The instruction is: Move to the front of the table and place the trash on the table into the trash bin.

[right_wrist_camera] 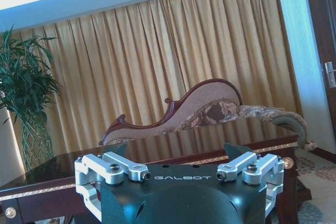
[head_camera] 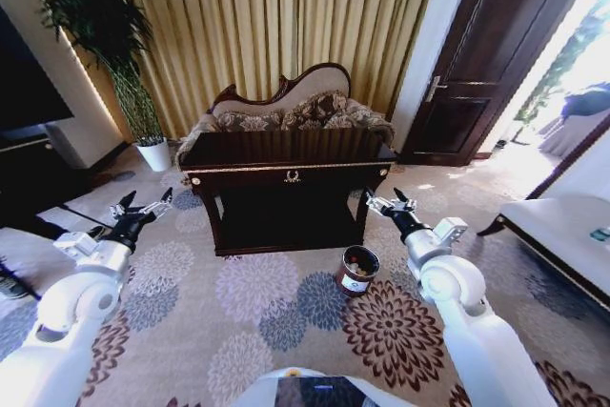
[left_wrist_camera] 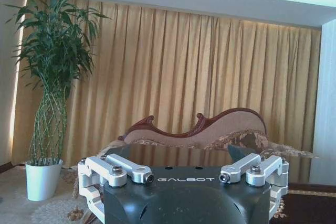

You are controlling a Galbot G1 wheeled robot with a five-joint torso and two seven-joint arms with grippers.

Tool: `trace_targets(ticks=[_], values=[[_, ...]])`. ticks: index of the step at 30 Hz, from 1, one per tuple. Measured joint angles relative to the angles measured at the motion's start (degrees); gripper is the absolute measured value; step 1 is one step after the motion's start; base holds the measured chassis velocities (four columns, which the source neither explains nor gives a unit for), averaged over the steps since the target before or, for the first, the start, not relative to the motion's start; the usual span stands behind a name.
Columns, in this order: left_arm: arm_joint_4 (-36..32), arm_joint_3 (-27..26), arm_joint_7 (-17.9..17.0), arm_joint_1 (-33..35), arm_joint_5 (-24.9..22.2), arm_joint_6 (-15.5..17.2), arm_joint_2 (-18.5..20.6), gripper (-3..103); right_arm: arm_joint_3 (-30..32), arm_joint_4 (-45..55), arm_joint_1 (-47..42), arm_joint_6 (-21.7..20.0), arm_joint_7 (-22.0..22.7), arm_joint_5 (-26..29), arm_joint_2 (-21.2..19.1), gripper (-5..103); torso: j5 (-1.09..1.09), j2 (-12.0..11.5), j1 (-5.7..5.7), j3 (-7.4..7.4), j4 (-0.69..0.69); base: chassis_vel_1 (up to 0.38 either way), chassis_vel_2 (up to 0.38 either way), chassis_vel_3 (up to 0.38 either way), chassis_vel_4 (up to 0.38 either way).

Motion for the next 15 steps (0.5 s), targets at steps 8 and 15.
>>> trace_targets(ticks=[8, 15], values=[[-0.08, 0.19, 0.05, 0.1, 0.05, -0.05, -0.3, 100, 0.21, -0.12, -0.1, 0.05, 0.02, 0.01, 0.05, 100, 0.01, 0.0, -0.01, -0.01, 0.0, 0.145, -0.207, -0.141, 0.193], [-0.19, 0.24, 0.09, 0.18, 0.08, -0.06, -0.49, 100, -0.06, -0.3, -0.25, 1.08, 0.02, -0.68, 0.49, 100, 0.0, 0.0, -0.01, -0.01, 0.0, 0.103, -0.153, -0.11, 0.151]])
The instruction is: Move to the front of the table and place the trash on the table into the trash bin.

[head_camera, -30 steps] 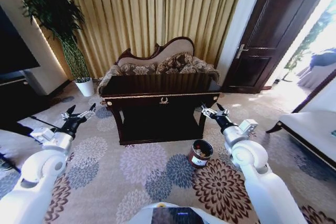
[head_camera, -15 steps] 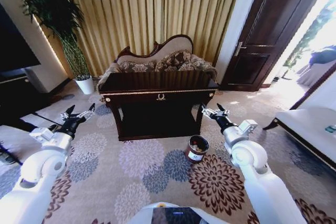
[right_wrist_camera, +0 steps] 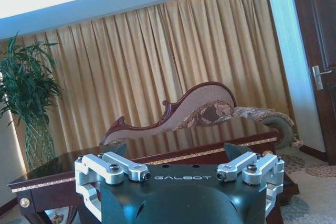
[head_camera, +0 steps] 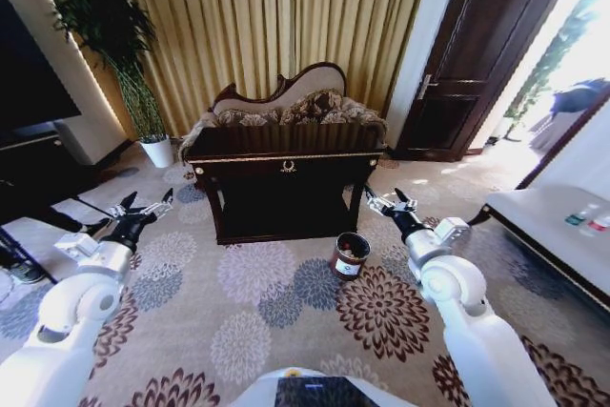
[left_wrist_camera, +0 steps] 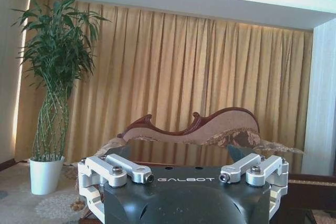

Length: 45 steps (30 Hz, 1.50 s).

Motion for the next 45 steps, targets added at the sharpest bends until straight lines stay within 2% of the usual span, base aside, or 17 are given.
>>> trace_targets(ticks=[22, 28, 30, 34, 41, 45], values=[[-0.09, 0.23, -0.02, 0.05, 0.19, -0.19, -1.19, 100, -0.79, -0.95, -0.29, 2.29, 0.26, -3.17, 2.38, 100, 0.0, 0.0, 0.02, 0.01, 0.0, 0.032, -0.033, -0.028, 0.031], [0.01, 0.97, -0.44, -0.09, 1.03, -1.16, -2.04, 100, -0.75, -0.86, 0.01, 2.39, 2.36, -6.58, 3.02, 100, 0.0, 0.0, 0.01, 0.0, 0.0, 0.0, 0.0, 0.0, 0.0], [0.16, 1.86, -2.59, -0.13, 2.27, -1.94, -2.48, 100, -1.01, -0.88, 0.13, 1.94, 5.23, -8.89, 3.47, 100, 0.0, -0.01, 0.02, 0.01, 0.0, 0.0, 0.0, 0.0, 0.0], [0.63, 2.72, -4.55, -0.24, 3.78, -3.08, -2.46, 100, -0.97, -0.23, -0.15, 0.66, 7.84, -9.9, 3.79, 100, 0.0, 0.0, 0.01, 0.0, 0.0, 0.0, 0.0, 0.0, 0.0], [0.65, 3.45, -5.15, -0.37, 4.48, -3.03, -2.85, 100, 0.0, 0.31, -0.83, 0.25, 9.17, -11.46, 4.15, 100, 0.01, 0.0, 0.01, 0.0, -0.01, 0.0, 0.0, 0.0, 0.0], [0.39, 3.54, -5.16, -0.31, 4.49, -1.95, -3.27, 100, 0.51, 0.94, -1.37, 0.05, 9.31, -11.51, 4.46, 100, 0.01, 0.0, 0.01, 0.0, -0.01, 0.0, 0.0, 0.0, 0.0]])
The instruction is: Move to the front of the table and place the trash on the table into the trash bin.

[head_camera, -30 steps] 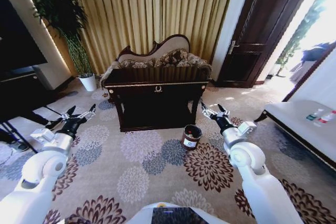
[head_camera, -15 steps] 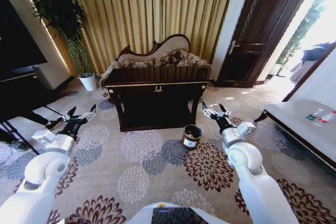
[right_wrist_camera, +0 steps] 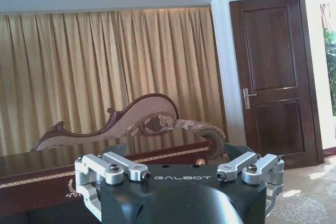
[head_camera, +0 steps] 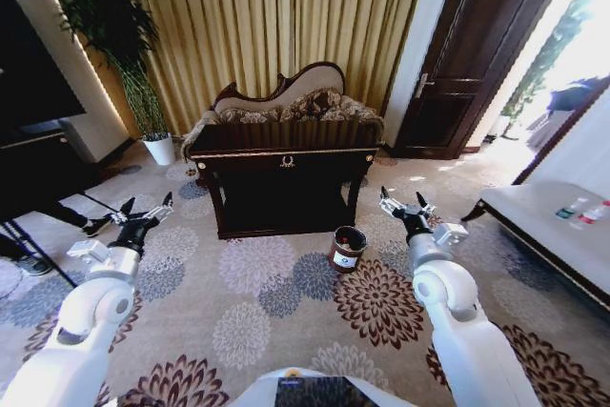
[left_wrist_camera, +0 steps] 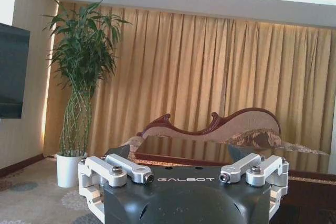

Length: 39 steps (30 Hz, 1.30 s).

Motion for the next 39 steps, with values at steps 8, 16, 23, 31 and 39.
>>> trace_targets(ticks=[8, 16, 23, 31, 39], values=[[0.59, -0.06, 1.47, 0.67, -0.06, 1.13, -0.43, 100, 0.27, 0.81, -1.19, -1.79, -0.4, -0.62, 1.39, 100, 0.0, 0.0, 0.0, 0.0, 0.01, 0.0, 0.0, 0.0, 0.0], [1.06, 0.41, 2.93, 0.42, -0.19, 1.34, -0.55, 100, 1.58, 3.11, -2.7, -2.13, -1.36, 2.7, 0.99, 100, 0.0, 0.0, -0.01, 0.0, 0.0, 0.0, 0.0, 0.0, 0.0], [1.18, -0.35, 3.18, 0.55, -2.62, 1.29, 0.41, 100, 2.3, 2.13, -3.78, 1.24, -4.52, 2.7, 0.64, 100, 0.0, 0.0, 0.0, 0.0, 0.0, 0.0, 0.0, 0.0, 0.0], [0.77, -0.48, 3.58, 0.53, -5.16, 1.37, 1.63, 100, 1.2, -1.67, -3.33, 4.48, -9.39, 1.13, 0.65, 100, 0.0, 0.0, 0.0, 0.0, 0.0, 0.0, 0.0, 0.0, 0.0], [0.38, -1.27, 4.04, 1.24, -6.1, 1.29, 3.01, 100, 2.09, -7.69, -0.83, 8.98, -15.18, 0.8, -4.9, 100, 0.0, 0.0, 0.0, 0.0, 0.01, 0.0, 0.0, 0.0, 0.0]])
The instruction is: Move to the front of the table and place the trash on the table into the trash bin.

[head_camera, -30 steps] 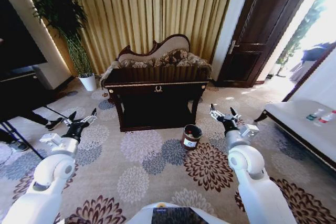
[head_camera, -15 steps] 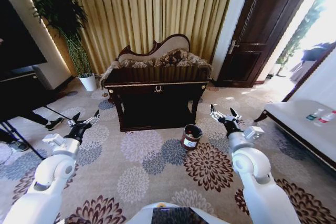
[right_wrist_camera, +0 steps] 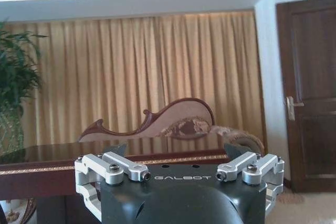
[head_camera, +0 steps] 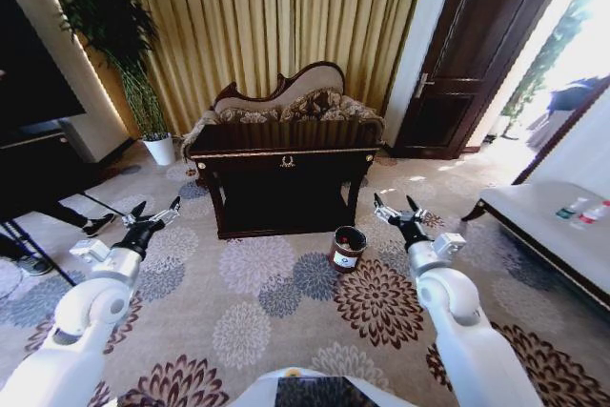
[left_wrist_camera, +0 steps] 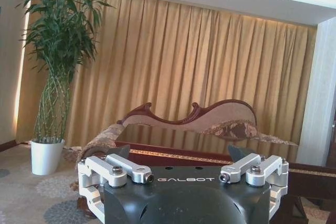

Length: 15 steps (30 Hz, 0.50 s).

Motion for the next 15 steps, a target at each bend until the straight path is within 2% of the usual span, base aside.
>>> trace_targets(ticks=[2, 5, 15], values=[[-0.18, -0.2, 0.02, 0.09, -0.34, -0.02, 0.5, 100, -0.22, -0.47, -0.15, 0.86, -0.98, 0.04, -1.96, 100, 0.0, 0.0, 0.0, 0.0, -0.01, 0.0, 0.0, 0.0, 0.0], [-0.22, -0.23, 0.05, 0.09, -0.38, -0.02, 0.7, 100, -0.5, -0.34, -0.5, 0.98, -1.27, 0.06, -2.7, 100, 0.0, 0.0, 0.0, 0.0, -0.01, 0.0, 0.0, 0.0, 0.0], [-0.38, 0.58, 0.6, 0.49, 0.98, -0.02, -0.19, 100, -1.02, 1.67, -1.58, -0.04, -0.46, 1.41, -2.7, 100, -0.01, 0.0, 0.0, 0.0, -0.01, 0.0, 0.0, 0.0, 0.0]])
